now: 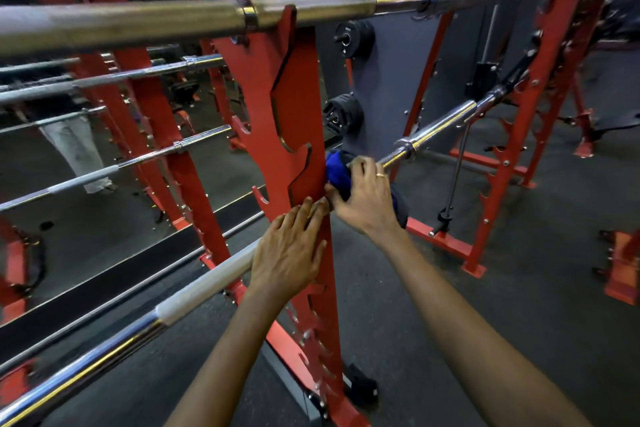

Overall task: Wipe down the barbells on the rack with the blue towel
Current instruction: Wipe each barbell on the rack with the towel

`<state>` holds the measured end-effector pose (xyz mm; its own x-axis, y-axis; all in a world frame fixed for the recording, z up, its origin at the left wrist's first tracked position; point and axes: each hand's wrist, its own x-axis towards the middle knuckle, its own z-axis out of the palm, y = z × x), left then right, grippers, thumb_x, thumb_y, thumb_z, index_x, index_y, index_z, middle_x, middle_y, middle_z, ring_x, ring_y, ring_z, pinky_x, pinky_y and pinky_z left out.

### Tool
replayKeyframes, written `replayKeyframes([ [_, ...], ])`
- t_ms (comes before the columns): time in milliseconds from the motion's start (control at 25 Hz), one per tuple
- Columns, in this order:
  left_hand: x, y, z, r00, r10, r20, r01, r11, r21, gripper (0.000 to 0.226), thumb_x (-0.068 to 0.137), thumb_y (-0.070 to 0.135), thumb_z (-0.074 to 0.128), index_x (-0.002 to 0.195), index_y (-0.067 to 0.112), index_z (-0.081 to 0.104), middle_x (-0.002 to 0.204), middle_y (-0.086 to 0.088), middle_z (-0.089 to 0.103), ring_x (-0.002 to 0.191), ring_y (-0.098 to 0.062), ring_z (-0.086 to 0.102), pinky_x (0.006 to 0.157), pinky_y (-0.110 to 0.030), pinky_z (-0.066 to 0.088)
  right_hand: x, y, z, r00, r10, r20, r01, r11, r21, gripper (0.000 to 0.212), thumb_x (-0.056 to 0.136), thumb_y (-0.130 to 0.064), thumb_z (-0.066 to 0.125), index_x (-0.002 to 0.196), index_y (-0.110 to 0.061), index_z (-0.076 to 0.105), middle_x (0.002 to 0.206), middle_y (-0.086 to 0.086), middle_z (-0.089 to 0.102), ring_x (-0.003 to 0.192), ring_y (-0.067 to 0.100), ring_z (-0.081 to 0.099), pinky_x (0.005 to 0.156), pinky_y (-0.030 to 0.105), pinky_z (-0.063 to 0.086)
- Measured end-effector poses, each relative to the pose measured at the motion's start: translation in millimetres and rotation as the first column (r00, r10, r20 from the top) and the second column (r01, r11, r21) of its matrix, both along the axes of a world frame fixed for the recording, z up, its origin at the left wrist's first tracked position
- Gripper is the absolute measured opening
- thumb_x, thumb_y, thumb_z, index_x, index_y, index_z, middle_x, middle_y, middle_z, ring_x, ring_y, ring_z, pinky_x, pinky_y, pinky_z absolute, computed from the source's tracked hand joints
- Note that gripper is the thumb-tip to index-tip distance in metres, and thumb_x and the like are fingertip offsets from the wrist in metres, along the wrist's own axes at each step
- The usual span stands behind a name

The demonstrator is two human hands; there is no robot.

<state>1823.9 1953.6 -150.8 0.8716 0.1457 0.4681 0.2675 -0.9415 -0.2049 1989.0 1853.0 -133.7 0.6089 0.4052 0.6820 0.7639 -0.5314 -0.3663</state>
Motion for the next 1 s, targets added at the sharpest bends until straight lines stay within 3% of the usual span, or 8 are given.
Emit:
replayKeyframes([
  [80,0,-1,1,1.0,0.001,0.023,-0.001,1.0,0.004,0.065,0.093,0.042,0.053,0.15,0.012,0.045,0.151,-0.013,0.05,0.129,-0.029,0.057,0.102,-0.041,0.047,6,-11,-4,0.993,0.116,-0.01,-0.114,0.985,0.128,0.046,0.09,-0.042,0.067,0.124,-0.011,0.06,0.119,0.008,0.061,0.111,0.028,0.056,0.095,0.046,0.051],
  [200,-2,-6,1,1.0,0.013,0.013,-0.013,0.999,-0.043,0.064,0.095,0.04,0.049,0.152,0.011,0.043,0.152,-0.013,0.049,0.131,-0.028,0.055,0.105,-0.041,0.046,35,-29,2,0.989,0.108,-0.101,-0.1,0.991,0.088,0.065,0.091,-0.042,0.071,0.149,-0.03,0.045,0.124,0.002,0.058,0.117,0.02,0.052,0.098,0.038,0.05],
  [320,1,-7,4,0.999,0.029,0.022,-0.027,0.997,-0.074,0.062,0.094,0.037,0.04,0.149,0.01,0.047,0.151,-0.013,0.051,0.129,-0.028,0.058,0.104,-0.041,0.048,37,-9,-10,0.951,0.238,-0.195,-0.216,0.968,0.13,0.064,0.098,-0.046,0.059,0.157,-0.037,0.034,0.152,0.004,0.043,0.142,0.022,0.039,0.116,0.049,0.039],
  [480,2,-6,1,0.999,0.024,0.027,-0.022,0.998,-0.064,0.063,0.091,0.038,0.049,0.148,0.01,0.049,0.149,-0.013,0.052,0.129,-0.028,0.058,0.104,-0.041,0.048,22,7,-30,0.946,0.3,-0.123,-0.278,0.947,0.163,0.064,0.101,-0.051,0.052,0.159,-0.033,0.031,0.166,-0.002,0.026,0.156,0.023,0.017,0.124,0.044,0.023],
  [600,3,-7,0,1.0,0.024,0.017,-0.023,0.997,-0.069,0.068,0.088,0.039,0.058,0.149,0.01,0.047,0.15,-0.013,0.051,0.129,-0.028,0.057,0.104,-0.041,0.048,41,5,-26,0.955,0.279,-0.103,-0.256,0.948,0.189,0.059,0.103,-0.042,0.053,0.158,-0.031,0.034,0.162,-0.003,0.036,0.153,0.019,0.028,0.121,0.049,0.033],
  [720,3,-7,0,0.999,0.033,0.005,-0.033,0.996,-0.085,0.071,0.088,0.041,0.059,0.15,0.011,0.045,0.153,-0.012,0.048,0.132,-0.028,0.055,0.106,-0.041,0.046,57,12,-20,0.95,0.181,-0.253,-0.079,0.926,0.368,0.06,0.098,-0.043,0.055,0.154,-0.028,0.038,0.156,-0.002,0.044,0.146,0.02,0.039,0.117,0.052,0.038],
  [880,3,-9,-1,0.999,0.045,0.001,-0.044,0.992,-0.118,0.073,0.087,0.043,0.055,0.152,0.012,0.042,0.155,-0.011,0.046,0.135,-0.027,0.052,0.109,-0.041,0.043,44,9,-32,0.963,0.212,-0.169,-0.17,0.957,0.233,0.062,0.102,-0.05,0.052,0.154,-0.021,0.036,0.158,-0.001,0.041,0.153,0.022,0.027,0.122,0.043,0.026],
  [1000,4,-10,3,0.998,0.053,-0.026,-0.056,0.99,-0.13,0.074,0.09,0.045,0.049,0.155,0.013,0.036,0.159,-0.011,0.04,0.141,-0.026,0.046,0.114,-0.041,0.039,78,0,-29,0.966,0.201,-0.164,-0.17,0.968,0.186,0.064,0.103,-0.053,0.046,0.155,-0.018,0.035,0.158,0.004,0.042,0.151,0.023,0.032,0.122,0.048,0.031],
])
